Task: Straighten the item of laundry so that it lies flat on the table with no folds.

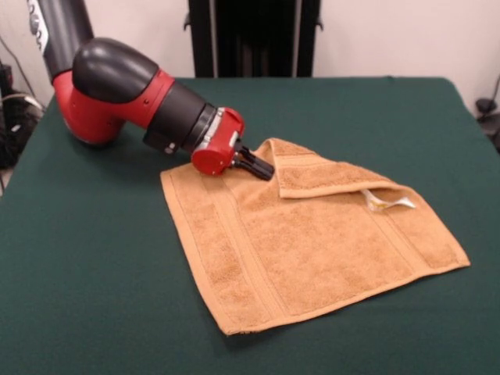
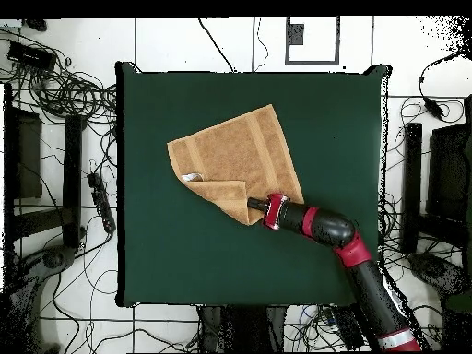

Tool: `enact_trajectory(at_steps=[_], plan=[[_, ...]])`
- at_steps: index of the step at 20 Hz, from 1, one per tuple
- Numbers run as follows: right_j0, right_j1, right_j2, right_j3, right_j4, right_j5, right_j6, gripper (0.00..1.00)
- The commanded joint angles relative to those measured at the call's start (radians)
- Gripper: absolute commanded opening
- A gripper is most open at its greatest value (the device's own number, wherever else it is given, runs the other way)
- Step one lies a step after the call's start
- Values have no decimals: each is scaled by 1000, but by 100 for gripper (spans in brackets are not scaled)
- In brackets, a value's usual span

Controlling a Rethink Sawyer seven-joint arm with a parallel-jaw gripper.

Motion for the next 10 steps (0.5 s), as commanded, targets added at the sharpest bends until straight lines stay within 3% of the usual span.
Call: enact_trajectory(at_steps=[1, 10], plan=[[16, 126, -205, -50, -158, -143, -195, 0], [-200, 325, -256, 18, -112, -152, -371, 0]])
